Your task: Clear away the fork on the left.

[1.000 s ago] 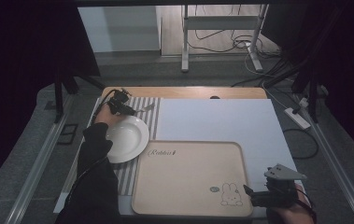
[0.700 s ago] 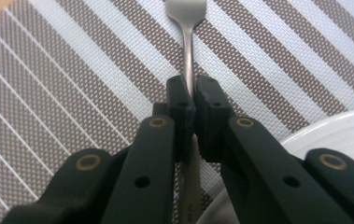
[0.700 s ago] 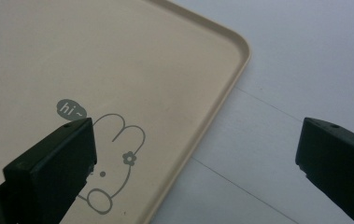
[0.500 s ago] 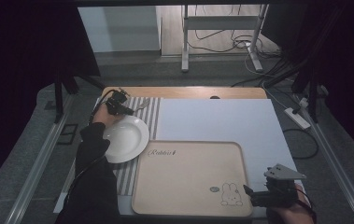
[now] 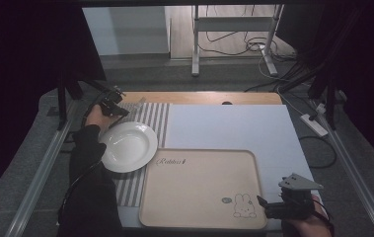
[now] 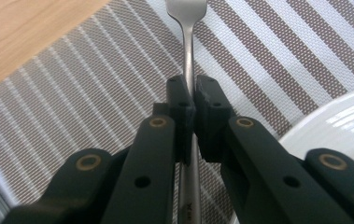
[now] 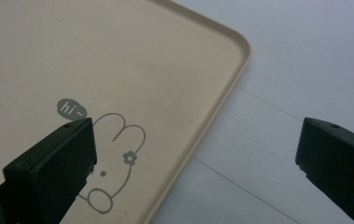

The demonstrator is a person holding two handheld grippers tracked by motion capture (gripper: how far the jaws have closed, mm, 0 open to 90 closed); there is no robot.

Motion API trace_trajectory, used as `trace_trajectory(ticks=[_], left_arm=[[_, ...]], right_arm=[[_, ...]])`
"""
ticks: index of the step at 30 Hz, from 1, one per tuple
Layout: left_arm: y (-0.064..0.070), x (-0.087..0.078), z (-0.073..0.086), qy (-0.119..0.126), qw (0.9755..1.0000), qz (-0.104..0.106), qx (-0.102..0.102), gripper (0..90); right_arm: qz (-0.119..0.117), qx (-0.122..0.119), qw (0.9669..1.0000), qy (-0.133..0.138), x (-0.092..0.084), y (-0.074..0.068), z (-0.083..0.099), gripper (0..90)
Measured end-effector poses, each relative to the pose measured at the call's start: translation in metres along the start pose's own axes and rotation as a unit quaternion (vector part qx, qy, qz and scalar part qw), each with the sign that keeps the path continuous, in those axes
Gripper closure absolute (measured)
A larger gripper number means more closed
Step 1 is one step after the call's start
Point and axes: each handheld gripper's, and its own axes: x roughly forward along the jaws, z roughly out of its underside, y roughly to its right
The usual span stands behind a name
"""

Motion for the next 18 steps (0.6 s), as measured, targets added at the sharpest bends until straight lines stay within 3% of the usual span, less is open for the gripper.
trace_trajectory(ticks=[9,14,18], left_arm=[[-0.001,-0.019,0.004,-0.005,0.9999,0.015,0.001,84.9],[0.008,-0.024,0.005,-0.004,0.9992,0.040,-0.006,84.9],[0.015,-0.025,0.007,-0.005,0.9990,0.045,-0.004,84.9]], right_arm=[[0.000,-0.003,1.0000,-0.003,0.000,0.000,0.000,0.0],[0.003,-0.004,1.0000,-0.002,0.000,-0.001,0.000,0.0],[0.003,-0.006,1.0000,-0.003,0.000,-0.001,0.000,0.0]])
